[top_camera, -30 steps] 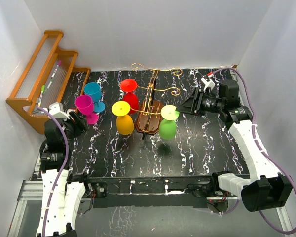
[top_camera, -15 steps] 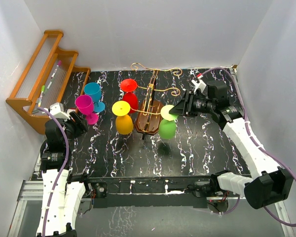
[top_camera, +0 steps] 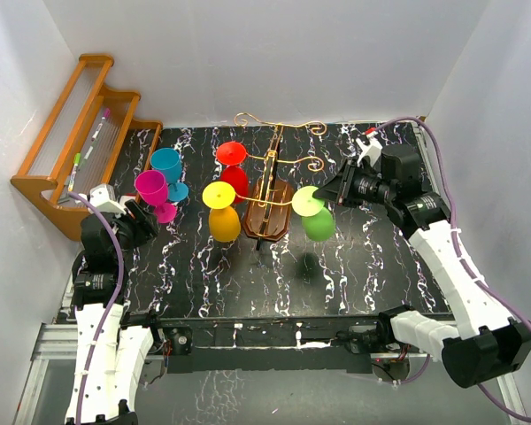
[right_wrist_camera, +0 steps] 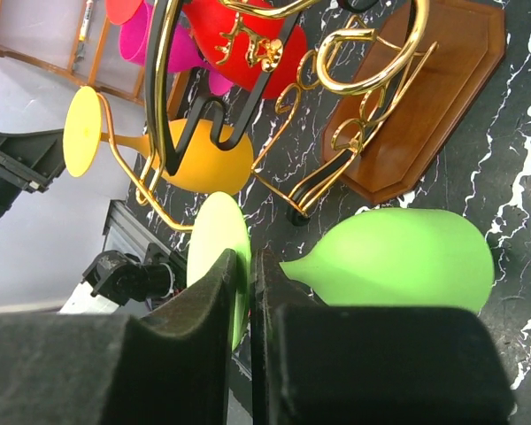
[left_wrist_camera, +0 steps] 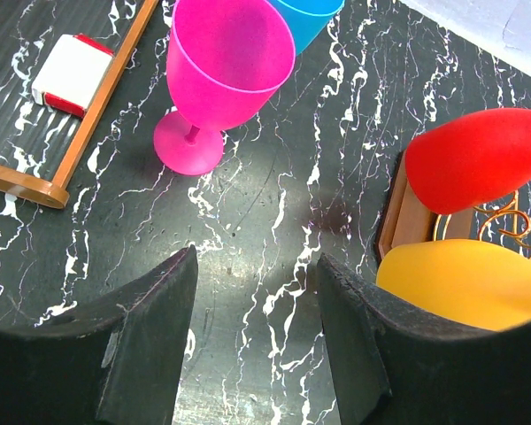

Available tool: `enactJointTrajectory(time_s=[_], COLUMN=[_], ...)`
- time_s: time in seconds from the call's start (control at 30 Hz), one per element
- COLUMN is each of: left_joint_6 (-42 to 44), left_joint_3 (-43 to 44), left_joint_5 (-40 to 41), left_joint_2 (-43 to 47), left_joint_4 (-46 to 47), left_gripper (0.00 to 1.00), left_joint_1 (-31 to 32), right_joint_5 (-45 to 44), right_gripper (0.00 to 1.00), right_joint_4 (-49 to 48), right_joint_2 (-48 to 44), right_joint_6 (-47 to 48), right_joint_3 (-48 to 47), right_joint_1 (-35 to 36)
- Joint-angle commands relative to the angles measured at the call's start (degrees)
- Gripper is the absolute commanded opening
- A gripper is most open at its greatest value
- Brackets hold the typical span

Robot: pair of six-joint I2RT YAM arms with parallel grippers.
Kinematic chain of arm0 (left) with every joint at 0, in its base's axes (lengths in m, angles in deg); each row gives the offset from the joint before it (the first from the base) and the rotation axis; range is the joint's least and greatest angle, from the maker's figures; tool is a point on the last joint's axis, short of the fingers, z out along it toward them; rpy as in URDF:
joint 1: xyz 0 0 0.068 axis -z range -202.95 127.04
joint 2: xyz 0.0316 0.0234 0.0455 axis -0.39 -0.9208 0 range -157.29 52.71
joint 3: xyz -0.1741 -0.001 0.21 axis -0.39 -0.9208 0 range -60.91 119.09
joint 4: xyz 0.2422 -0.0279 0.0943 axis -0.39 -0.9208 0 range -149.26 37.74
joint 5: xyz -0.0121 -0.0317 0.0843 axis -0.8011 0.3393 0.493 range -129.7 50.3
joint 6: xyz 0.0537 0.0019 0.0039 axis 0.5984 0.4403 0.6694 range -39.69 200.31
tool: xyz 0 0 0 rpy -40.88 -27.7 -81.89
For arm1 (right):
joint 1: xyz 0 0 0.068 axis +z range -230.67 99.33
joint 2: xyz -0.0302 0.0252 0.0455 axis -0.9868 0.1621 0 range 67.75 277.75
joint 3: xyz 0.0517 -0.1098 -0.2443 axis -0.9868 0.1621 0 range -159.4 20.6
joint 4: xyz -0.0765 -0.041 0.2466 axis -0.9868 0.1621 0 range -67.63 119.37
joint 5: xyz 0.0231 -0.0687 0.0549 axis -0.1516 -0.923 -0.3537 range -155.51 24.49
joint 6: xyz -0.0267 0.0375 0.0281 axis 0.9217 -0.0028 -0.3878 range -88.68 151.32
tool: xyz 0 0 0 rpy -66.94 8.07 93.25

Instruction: Take the wine glass off the wine glass rack

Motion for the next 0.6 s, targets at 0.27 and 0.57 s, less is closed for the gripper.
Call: enactJointTrajectory(time_s=[0.27, 0.57], left_joint_6=[0.14, 0.14], left_joint_3=[-0.05, -0.11], left_joint_5=[-0.75, -0.73], left_joint_2=[-0.03, 0.15], left_joint_4=[1.10, 1.17], left_gripper=[0.54, 0.54], left_joint_1=[0.03, 0.18], right_joint_5=[-1.95, 5.97], right_gripper=[0.08, 0.08], right_joint_4=[-1.18, -12.03], right_joint_2=[-3.11, -3.40], right_joint_6=[1.02, -3.88], right_joint_3=[-1.21, 1.91], right_joint_1=[-0.13, -0.15])
